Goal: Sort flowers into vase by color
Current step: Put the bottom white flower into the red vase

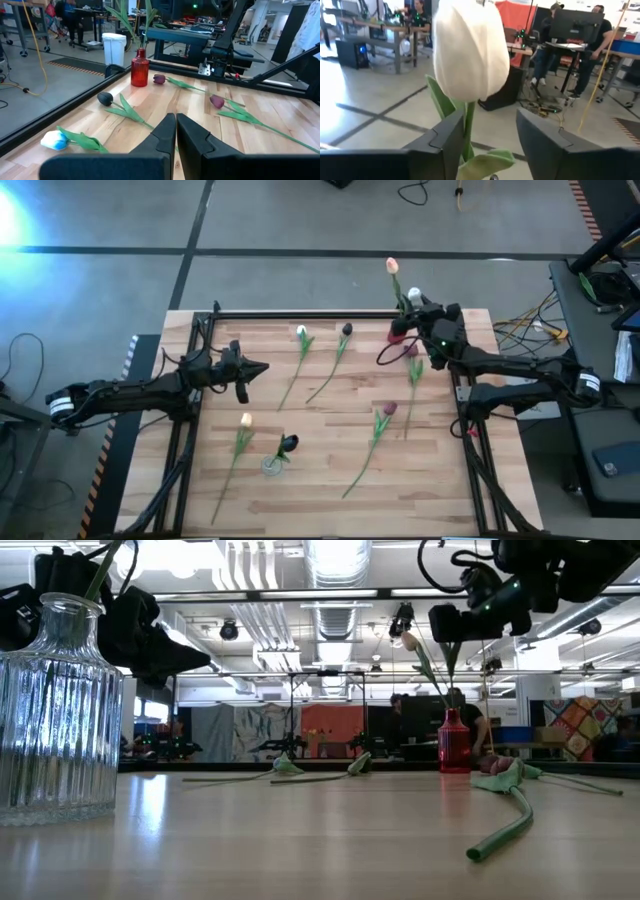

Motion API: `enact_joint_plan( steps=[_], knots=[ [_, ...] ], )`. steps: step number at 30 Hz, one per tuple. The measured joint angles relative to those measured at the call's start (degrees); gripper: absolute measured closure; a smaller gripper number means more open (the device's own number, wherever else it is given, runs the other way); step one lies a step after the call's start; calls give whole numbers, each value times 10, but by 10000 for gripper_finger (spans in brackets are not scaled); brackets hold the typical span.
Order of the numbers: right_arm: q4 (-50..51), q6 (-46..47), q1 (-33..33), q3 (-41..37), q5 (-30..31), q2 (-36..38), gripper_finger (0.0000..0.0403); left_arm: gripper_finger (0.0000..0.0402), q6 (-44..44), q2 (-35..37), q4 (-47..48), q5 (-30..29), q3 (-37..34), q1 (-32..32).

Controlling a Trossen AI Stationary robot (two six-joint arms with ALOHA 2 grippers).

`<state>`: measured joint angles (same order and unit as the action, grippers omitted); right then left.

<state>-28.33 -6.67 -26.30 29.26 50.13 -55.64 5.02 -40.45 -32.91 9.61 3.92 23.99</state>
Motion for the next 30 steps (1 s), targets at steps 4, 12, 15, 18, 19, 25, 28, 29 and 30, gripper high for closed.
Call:
enact_joint_plan(
  steps=[4,12,15,18,19,25,28,29,30],
  knots=[
    [57,9,2,22,0,0,193,402,0,0,2,0,1,0],
    [213,34,2,96,-10,1,155,402,-37,-8,102,-1,68,3],
    [272,45,5,126,-12,1,145,402,-52,-30,134,-1,101,7],
    [328,47,15,153,-13,1,136,402,-63,-64,147,-1,129,10],
    [346,47,20,163,-13,1,134,402,-65,-78,151,-1,139,10],
    [439,55,52,224,-9,1,131,402,-85,-176,189,0,200,10],
    [470,55,64,252,-5,2,131,402,-90,-226,199,0,226,10],
    [481,55,67,262,-5,2,131,402,-90,-240,202,0,233,10],
    [491,55,69,271,-5,2,131,402,-90,-254,205,0,241,10]
  ],
)
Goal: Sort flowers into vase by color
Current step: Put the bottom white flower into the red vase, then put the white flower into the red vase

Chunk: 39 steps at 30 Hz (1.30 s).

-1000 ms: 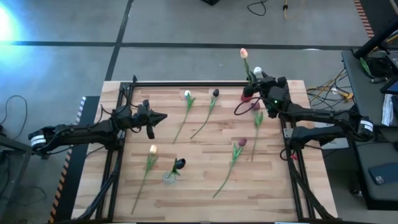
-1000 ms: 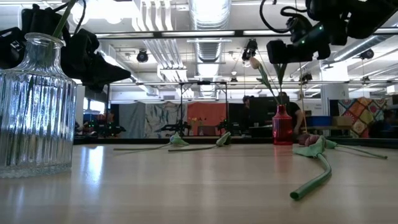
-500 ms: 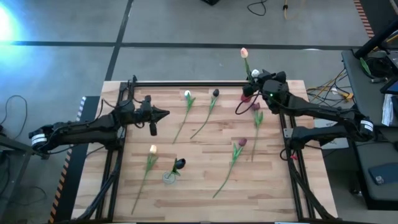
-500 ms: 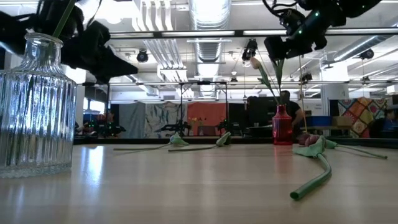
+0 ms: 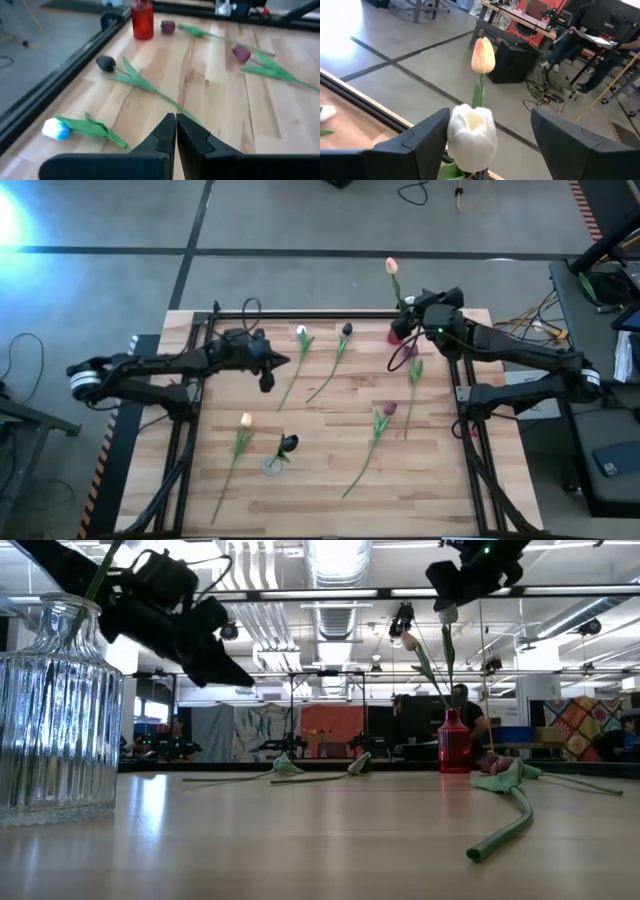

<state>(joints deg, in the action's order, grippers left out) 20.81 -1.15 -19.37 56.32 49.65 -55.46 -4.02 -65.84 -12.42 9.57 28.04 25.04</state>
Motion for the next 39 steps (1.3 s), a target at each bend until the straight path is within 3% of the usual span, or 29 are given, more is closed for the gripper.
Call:
enact_joint_plan(
  steps=[5,10,27,39],
  knots=[
    [42,-1,10,44,1,0,131,402,3,-60,25,-1,33,0],
    [81,0,20,85,3,0,135,388,7,-103,34,-60,51,0],
    [106,-1,53,129,4,0,145,226,92,-246,36,-91,114,0],
    [107,-1,53,128,5,0,147,234,101,-349,83,-161,194,1]
  ],
)
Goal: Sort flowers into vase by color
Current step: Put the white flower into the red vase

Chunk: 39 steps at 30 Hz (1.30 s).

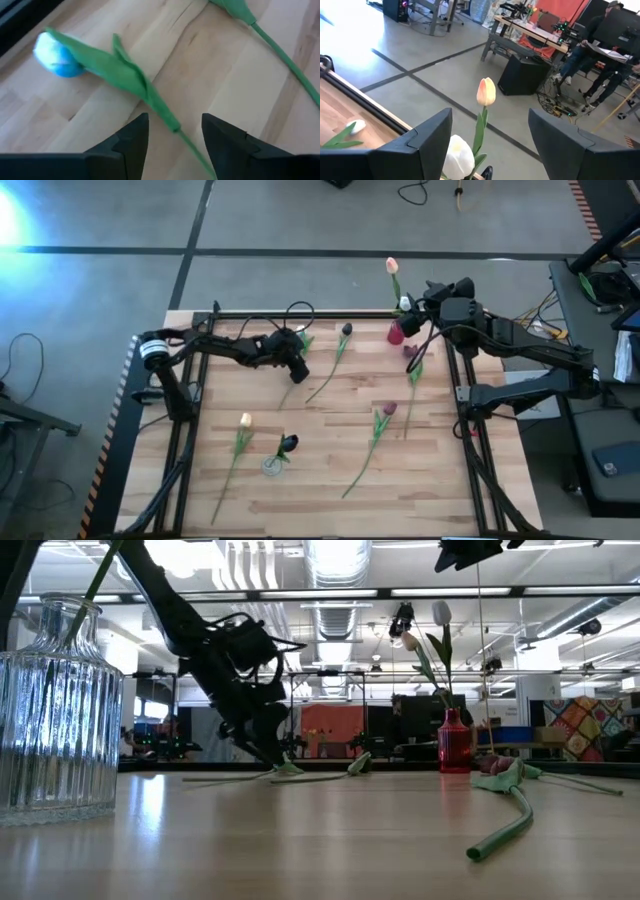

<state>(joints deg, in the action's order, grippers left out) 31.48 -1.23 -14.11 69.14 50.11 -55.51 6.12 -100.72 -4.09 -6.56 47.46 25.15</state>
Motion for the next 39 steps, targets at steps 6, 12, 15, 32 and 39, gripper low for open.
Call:
enact_joint_plan(
  steps=[6,12,15,32,39],
  knots=[
    [3,2,0,0,-1,0,150,250,-6,-39,-2,0,16,3],
    [14,10,2,0,-1,0,154,294,-38,-43,-7,0,17,4],
    [14,12,2,0,-1,0,154,336,-57,-39,-4,-1,16,4],
    [33,-9,91,-17,-17,79,162,399,-114,174,-134,2,-129,4],
    [-7,6,170,-120,-22,118,225,400,-77,312,-317,161,-251,4]
  ],
)
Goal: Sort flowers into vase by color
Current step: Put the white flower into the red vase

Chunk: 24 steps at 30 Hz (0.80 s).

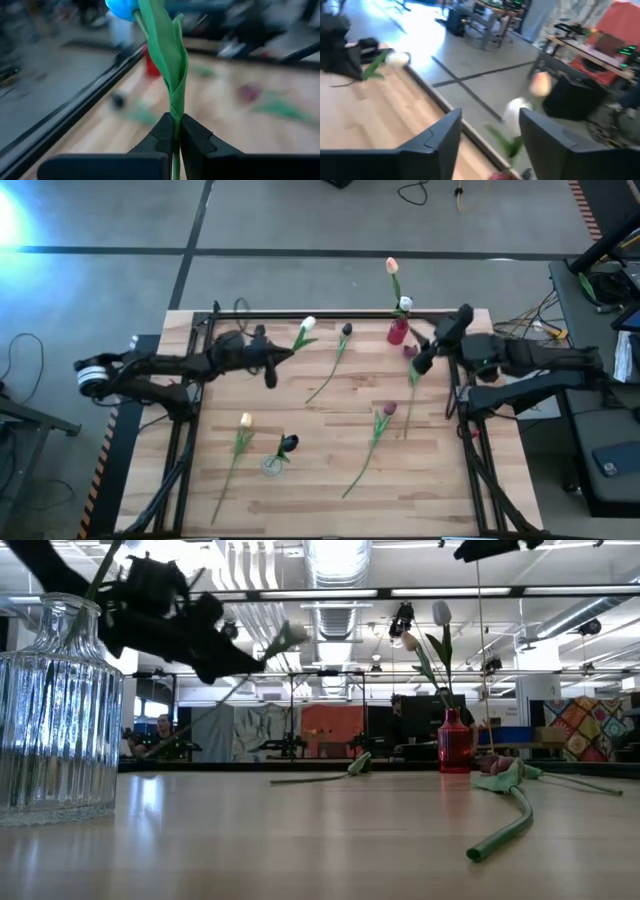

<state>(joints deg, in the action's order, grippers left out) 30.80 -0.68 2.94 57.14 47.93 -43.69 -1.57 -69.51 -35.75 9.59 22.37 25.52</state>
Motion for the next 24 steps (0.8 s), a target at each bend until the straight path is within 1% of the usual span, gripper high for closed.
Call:
enact_joint_plan(
  steps=[2,5,8,11,14,17,20,24],
  knots=[
    [-47,1,24,-42,-7,3,256,400,9,18,-50,49,-25,0],
    [-162,-24,55,-111,-30,-6,306,400,15,24,-114,96,-48,-2],
    [-305,-57,74,-177,-68,-25,349,400,22,10,-162,114,-52,-6],
    [-465,-83,82,-237,-109,-53,375,400,27,-20,-213,120,-52,-17],
    [-600,-95,82,-285,-157,-89,383,400,30,-60,-278,126,-52,-31],
    [-702,-94,82,-313,-169,-128,381,400,33,-105,-314,137,-36,-43],
    [-772,-94,82,-321,-169,-172,369,400,36,-148,-325,140,-4,-53],
    [-823,-82,79,-319,-165,-225,335,400,34,-199,-324,149,44,-63]
  ],
)
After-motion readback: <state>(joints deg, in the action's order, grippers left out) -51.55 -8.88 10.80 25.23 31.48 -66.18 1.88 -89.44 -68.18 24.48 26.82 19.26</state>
